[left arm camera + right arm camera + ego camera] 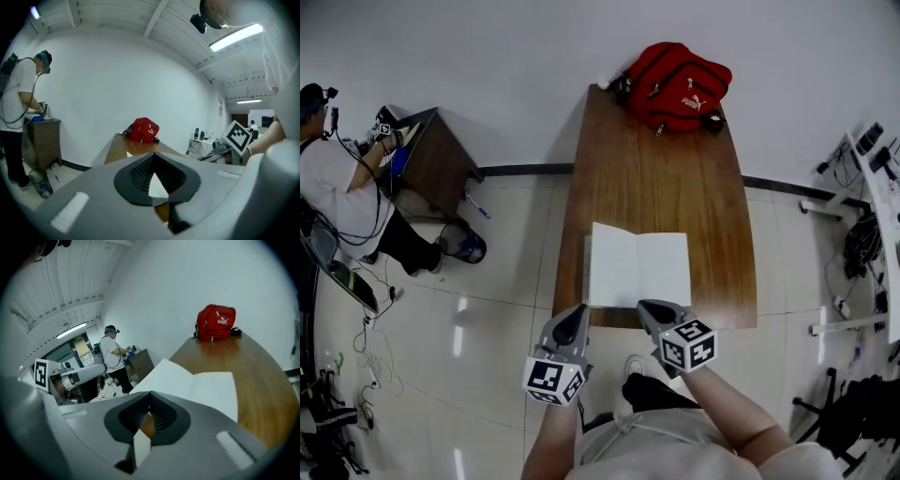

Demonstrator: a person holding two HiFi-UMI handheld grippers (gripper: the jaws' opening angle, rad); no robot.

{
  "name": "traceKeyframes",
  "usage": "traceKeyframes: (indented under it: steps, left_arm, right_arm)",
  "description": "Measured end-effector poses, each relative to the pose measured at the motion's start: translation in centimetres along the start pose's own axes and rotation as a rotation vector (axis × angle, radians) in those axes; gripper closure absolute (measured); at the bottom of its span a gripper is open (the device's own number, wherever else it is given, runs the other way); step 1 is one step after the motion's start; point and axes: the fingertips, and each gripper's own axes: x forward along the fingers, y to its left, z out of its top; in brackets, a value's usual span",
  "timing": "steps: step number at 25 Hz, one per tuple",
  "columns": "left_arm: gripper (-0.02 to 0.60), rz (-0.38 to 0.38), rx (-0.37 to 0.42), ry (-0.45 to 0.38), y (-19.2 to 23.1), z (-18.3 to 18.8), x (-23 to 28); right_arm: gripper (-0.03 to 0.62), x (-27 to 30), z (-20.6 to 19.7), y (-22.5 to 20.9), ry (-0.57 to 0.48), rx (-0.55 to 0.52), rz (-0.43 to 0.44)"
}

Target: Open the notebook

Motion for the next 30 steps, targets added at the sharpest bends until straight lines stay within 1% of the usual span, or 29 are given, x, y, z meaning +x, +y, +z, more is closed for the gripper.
traceKeyframes:
  steps: [5,7,10,13,20,25,27,30]
  left_arm:
    - [0.577,-0.062,0.046,-0.041,-2.4,2.4,0.2]
    - [0.577,-0.078,0.06,-0.057,-3.2,3.1,-0.3]
    - [0.577,-0.099,0.076,-0.075,-4.5,3.8,-1.8]
    - [0.577,-0.116,0.097,-0.085,-5.9,4.2,-4.4]
    - [0.577,-0.145,0.141,-0.139,-8.5,5.7,-10.7]
    - [0.577,-0.189,0.187,-0.166,-10.9,5.7,-17.2]
    - [0.577,-0.199,0.186,-0.165,-11.6,5.3,-19.4]
    - [0.577,-0.234,0.181,-0.125,-13.1,3.5,-21.6]
  right_arm:
    - [0.589,-7.0,3.2,-2.1,-0.14,-0.066,-0.125]
    - [0.589,-9.7,4.0,-2.3,-0.198,-0.124,-0.185]
    - [0.588,-13.4,4.3,-1.8,-0.268,-0.208,-0.283]
    - [0.588,-16.5,3.9,0.0,-0.329,-0.221,-0.347]
    - [0.588,-20.9,2.0,5.2,-0.399,-0.22,-0.392]
    - [0.588,-23.9,-1.1,10.5,-0.428,-0.228,-0.427]
    - [0.588,-24.6,-2.5,12.5,-0.434,-0.217,-0.433]
    - [0.588,-25.7,-4.3,15.0,-0.435,-0.206,-0.442]
